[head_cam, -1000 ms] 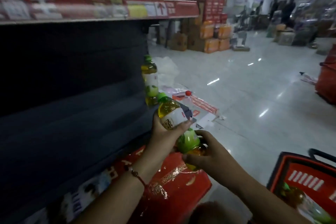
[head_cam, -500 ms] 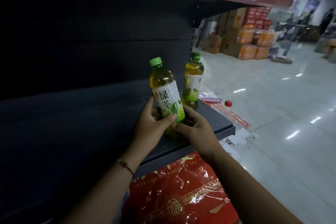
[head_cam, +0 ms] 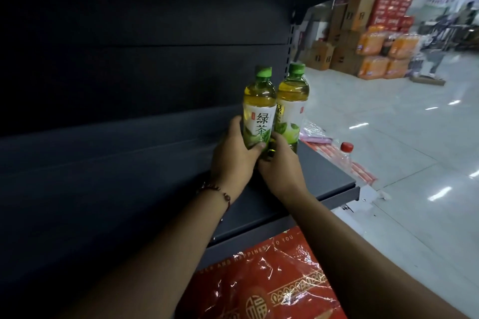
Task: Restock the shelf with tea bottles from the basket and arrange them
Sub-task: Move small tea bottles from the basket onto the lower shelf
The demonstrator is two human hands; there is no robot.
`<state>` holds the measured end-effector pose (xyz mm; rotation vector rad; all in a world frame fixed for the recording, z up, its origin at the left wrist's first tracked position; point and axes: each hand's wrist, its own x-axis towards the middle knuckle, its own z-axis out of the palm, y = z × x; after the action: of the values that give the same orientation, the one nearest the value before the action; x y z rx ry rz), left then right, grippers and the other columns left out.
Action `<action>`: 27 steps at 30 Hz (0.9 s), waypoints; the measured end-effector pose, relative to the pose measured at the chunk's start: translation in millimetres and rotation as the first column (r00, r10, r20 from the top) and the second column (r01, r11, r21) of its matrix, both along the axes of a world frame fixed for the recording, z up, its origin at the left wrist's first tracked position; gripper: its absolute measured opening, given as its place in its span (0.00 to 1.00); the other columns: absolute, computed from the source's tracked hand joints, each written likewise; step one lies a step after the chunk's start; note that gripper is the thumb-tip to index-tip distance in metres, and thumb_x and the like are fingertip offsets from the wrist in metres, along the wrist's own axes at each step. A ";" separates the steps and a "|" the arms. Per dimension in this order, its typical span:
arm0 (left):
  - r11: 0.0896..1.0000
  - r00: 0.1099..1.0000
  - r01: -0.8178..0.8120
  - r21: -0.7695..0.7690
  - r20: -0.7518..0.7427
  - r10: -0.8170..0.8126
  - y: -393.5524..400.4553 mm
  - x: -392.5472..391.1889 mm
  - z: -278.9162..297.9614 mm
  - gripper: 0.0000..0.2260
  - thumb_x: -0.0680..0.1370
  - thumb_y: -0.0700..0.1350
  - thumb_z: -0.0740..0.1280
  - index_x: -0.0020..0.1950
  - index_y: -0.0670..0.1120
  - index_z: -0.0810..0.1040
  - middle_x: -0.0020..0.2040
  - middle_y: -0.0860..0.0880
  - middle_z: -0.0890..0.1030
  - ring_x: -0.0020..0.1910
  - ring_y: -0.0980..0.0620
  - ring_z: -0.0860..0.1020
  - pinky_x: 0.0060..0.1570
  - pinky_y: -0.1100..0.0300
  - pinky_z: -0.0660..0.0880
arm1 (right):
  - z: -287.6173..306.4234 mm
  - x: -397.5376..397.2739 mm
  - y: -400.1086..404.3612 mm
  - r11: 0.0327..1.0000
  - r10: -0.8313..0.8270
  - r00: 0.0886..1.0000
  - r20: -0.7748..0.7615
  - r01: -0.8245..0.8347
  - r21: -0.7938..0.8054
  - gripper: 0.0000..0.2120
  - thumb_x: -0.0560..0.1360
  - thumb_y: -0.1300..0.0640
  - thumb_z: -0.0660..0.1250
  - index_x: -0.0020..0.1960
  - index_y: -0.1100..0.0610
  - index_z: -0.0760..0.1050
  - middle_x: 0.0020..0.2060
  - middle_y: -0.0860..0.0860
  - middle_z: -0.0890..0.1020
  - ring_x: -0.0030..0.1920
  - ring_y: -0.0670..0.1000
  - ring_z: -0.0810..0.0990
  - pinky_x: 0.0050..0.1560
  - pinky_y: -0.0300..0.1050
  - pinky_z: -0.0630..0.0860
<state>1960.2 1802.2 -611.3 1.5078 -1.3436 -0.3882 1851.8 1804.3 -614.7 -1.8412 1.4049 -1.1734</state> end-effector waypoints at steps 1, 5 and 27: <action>1.000 1.000 -0.005 0.007 0.008 0.005 -2.9 -1.0 1.4 0.29 0.72 0.48 0.76 0.69 0.55 0.67 0.62 0.51 0.80 0.60 0.47 0.79 0.55 0.45 0.79 | 0.4 0.2 0.7 0.999 0.047 0.998 0.043 -0.048 0.022 0.26 0.74 0.59 0.70 0.70 0.49 0.69 0.62 0.45 0.79 0.61 0.47 0.78 0.61 0.47 0.76; 0.998 0.995 -0.049 0.030 0.093 0.046 -4.9 -5.5 5.5 0.25 0.73 0.49 0.75 0.66 0.53 0.68 0.61 0.49 0.80 0.59 0.45 0.79 0.52 0.48 0.78 | 7.5 -5.3 3.8 0.982 0.179 0.982 0.053 -0.182 0.049 0.35 0.73 0.63 0.72 0.76 0.50 0.63 0.62 0.41 0.74 0.63 0.40 0.72 0.60 0.34 0.71; 0.810 0.400 0.430 0.399 0.720 -0.567 206.8 -167.2 -4.4 0.30 0.80 0.64 0.58 0.80 0.55 0.57 0.81 0.47 0.57 0.78 0.45 0.57 0.75 0.49 0.55 | -37.6 -237.5 239.7 0.951 0.083 0.547 -0.833 0.207 0.230 0.38 0.80 0.42 0.61 0.81 0.49 0.44 0.80 0.53 0.50 0.80 0.59 0.46 0.79 0.54 0.46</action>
<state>1793.1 2009.1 -615.7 1.4036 -2.6316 -0.1278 1614.3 2044.0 -652.3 -2.2155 2.0107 0.0506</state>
